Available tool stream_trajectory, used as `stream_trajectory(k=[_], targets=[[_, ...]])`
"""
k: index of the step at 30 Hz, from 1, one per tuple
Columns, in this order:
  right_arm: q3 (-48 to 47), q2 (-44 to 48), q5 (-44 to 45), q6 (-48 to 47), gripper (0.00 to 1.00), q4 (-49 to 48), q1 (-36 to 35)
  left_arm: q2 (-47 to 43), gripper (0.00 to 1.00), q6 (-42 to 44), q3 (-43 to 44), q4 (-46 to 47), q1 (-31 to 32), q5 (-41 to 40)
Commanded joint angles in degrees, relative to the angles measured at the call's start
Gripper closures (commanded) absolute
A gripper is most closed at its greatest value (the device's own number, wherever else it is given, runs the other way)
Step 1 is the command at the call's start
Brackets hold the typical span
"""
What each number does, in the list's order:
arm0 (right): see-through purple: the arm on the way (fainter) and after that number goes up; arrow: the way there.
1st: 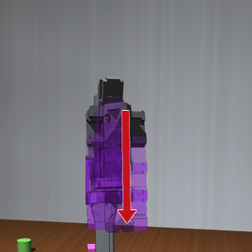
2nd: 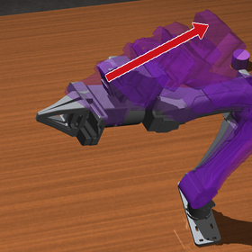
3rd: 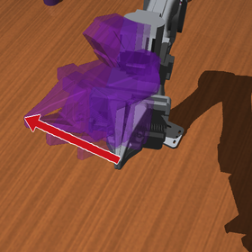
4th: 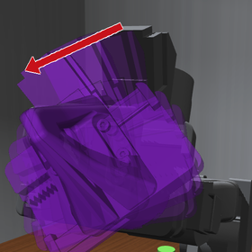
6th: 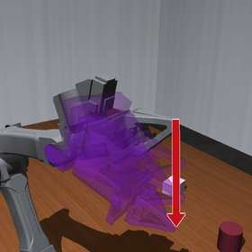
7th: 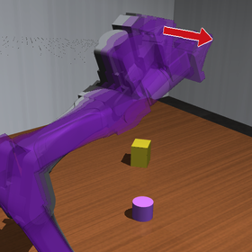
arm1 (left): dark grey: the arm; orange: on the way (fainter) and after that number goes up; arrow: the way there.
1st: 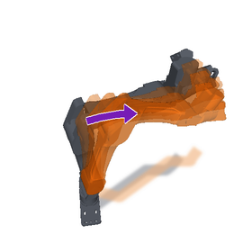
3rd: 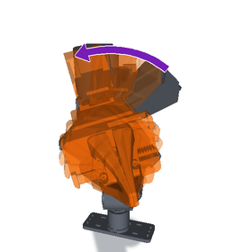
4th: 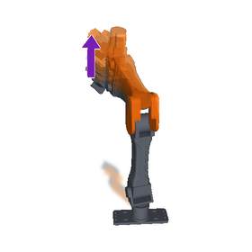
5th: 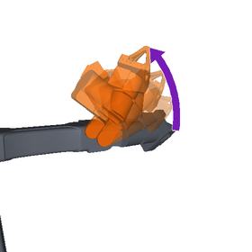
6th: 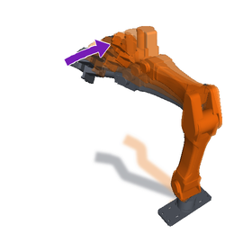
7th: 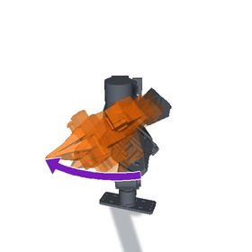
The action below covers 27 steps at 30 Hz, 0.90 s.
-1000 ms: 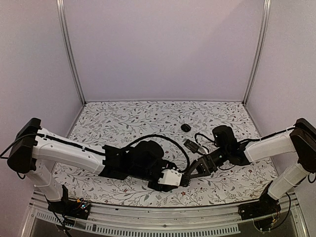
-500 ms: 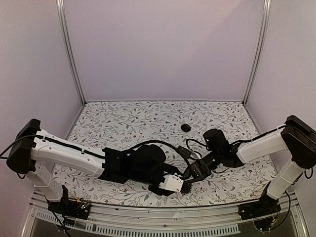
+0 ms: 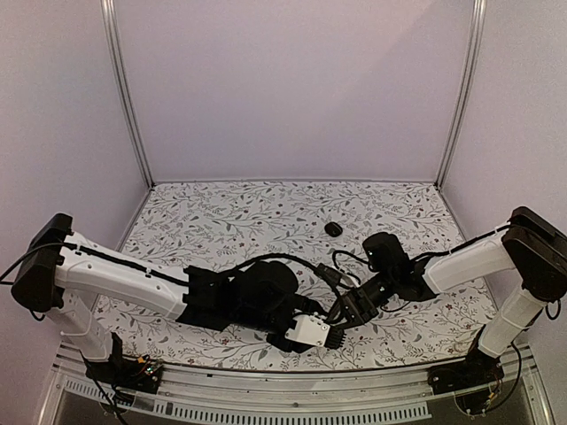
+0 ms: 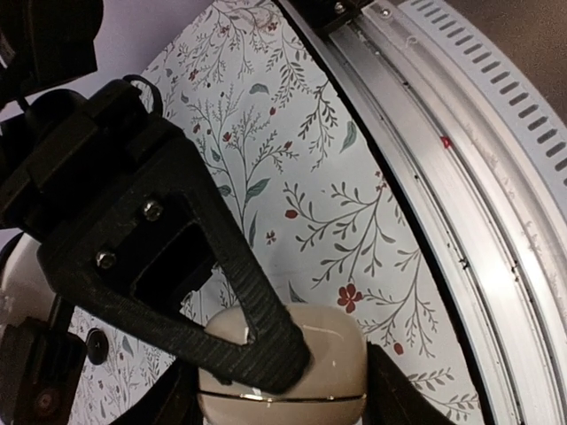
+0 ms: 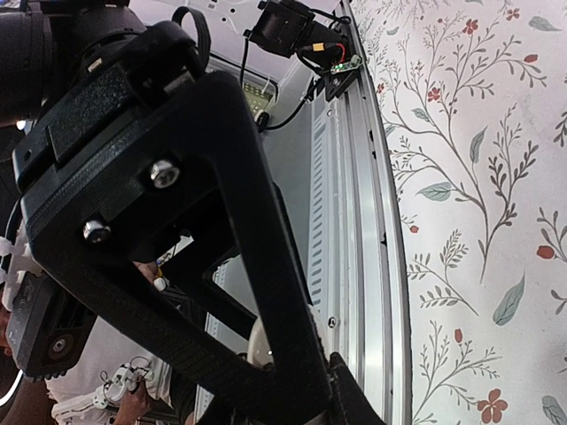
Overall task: Insert the wireless bluetooth earbuds into the charging case
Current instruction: Pass from the left arm to the right
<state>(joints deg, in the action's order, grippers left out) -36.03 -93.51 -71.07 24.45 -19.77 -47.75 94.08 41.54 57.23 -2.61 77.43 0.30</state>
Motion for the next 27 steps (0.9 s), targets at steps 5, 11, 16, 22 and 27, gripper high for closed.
stream_trajectory(k=[5, 11, 16, 22, 27], targets=[[-1.66, 0.15, -1.97, 0.19, 0.97, -0.45, -0.64, -2.34, 0.33, -1.64, 0.06, 2.72, 0.73, -9.23], [-3.01, 2.93, 0.86, -0.74, 1.00, -0.45, -0.59, -9.40, 0.21, -6.53, -4.36, 7.73, 0.71, -13.03], [-5.17, 4.81, 4.12, -1.29, 1.00, -1.12, 0.31, -15.99, 0.05, -11.45, -9.36, 11.64, 0.47, -15.03], [-7.57, 9.30, 9.48, -3.70, 1.00, -1.27, 0.79, -19.21, 0.04, -19.85, -10.53, 11.92, -1.40, -10.03], [-9.21, 13.10, 16.70, -5.17, 1.00, -0.79, 1.22, -19.43, 0.10, -27.13, -11.48, 15.40, -2.68, -9.96]])
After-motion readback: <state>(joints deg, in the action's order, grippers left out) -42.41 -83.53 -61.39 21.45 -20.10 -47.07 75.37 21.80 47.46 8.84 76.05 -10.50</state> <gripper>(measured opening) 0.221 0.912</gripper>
